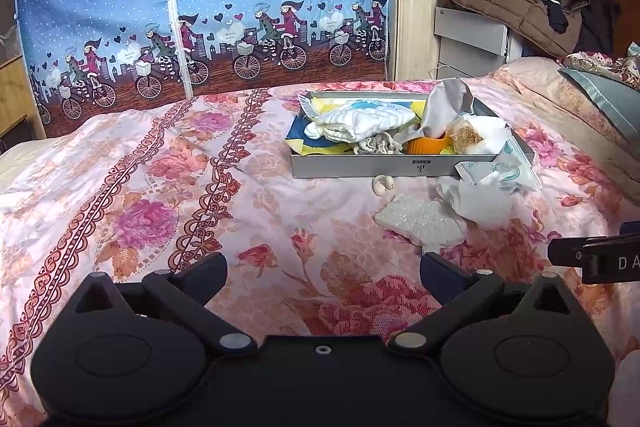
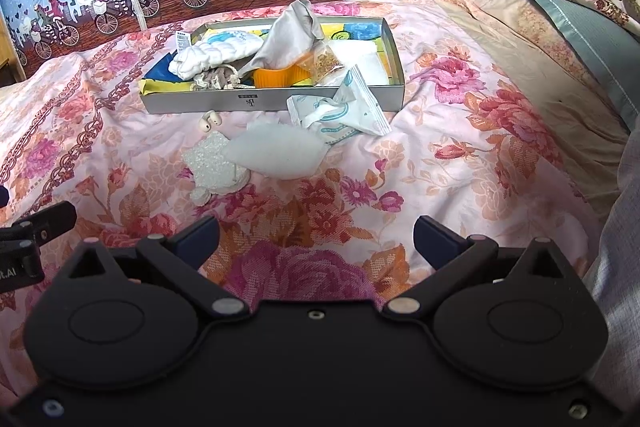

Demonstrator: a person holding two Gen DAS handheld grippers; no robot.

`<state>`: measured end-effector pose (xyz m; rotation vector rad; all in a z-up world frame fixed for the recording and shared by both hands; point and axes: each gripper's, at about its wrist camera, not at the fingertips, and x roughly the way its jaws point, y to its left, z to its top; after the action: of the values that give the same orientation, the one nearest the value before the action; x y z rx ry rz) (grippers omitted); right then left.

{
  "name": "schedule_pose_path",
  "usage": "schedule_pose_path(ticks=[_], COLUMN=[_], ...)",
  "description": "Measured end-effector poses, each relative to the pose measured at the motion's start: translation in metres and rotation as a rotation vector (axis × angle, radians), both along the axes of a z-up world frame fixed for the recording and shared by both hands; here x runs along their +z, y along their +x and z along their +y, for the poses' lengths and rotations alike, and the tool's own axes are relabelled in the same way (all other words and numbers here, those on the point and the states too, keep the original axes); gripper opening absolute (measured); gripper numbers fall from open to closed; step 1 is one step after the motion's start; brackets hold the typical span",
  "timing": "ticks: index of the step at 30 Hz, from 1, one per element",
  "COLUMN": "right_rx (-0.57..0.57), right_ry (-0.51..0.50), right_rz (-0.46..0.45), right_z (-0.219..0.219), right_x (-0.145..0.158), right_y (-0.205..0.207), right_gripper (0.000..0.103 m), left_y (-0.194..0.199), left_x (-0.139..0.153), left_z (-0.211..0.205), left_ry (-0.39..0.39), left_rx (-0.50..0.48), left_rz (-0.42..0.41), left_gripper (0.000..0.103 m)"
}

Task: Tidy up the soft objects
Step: 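Grasp the white foam pad with the left tool while the right tool grasps a white tissue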

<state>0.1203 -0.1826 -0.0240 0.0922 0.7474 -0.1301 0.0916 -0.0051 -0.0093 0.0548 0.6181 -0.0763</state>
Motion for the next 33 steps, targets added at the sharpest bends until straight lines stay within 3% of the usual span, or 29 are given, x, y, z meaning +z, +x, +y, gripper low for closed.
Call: schedule_pose_path(ticks=[9,18,21,26,31,33], right_rx=[0.035,0.407,0.496,0.581,0.611,0.627], right_ry=[0.006,-0.325,-0.373,-0.449,-0.492,-0.522], right_rz=[0.037,0.012,0.003,-0.014,-0.041,-0.045], right_z=[0.004,0.021,0.023,0.031,0.035,0.035], right_x=[-0.001,0.006,-0.001,-0.018,-0.033,-0.038], right_y=[0.009,0.044,0.055,0.069,0.088,0.093], right_gripper=[0.102,0.102,0.102,0.102,0.102,0.093], left_y=[0.003,0.017,0.029,0.063,0.093,0.107], left_x=[0.001,-0.009,-0.016,-0.023,-0.03,-0.037], left_z=[-0.004,-0.007,-0.005,-0.002,-0.016,-0.023], left_ry=[0.012,-0.03,-0.087,-0.238,-0.221,-0.216], left_rx=[0.009,-0.025,-0.037,-0.073,-0.176,-0.218], left_rz=[0.002,0.036,0.066,0.108,0.118,0.138], left_gripper=[0.102,0.102,0.102,0.102,0.102,0.102])
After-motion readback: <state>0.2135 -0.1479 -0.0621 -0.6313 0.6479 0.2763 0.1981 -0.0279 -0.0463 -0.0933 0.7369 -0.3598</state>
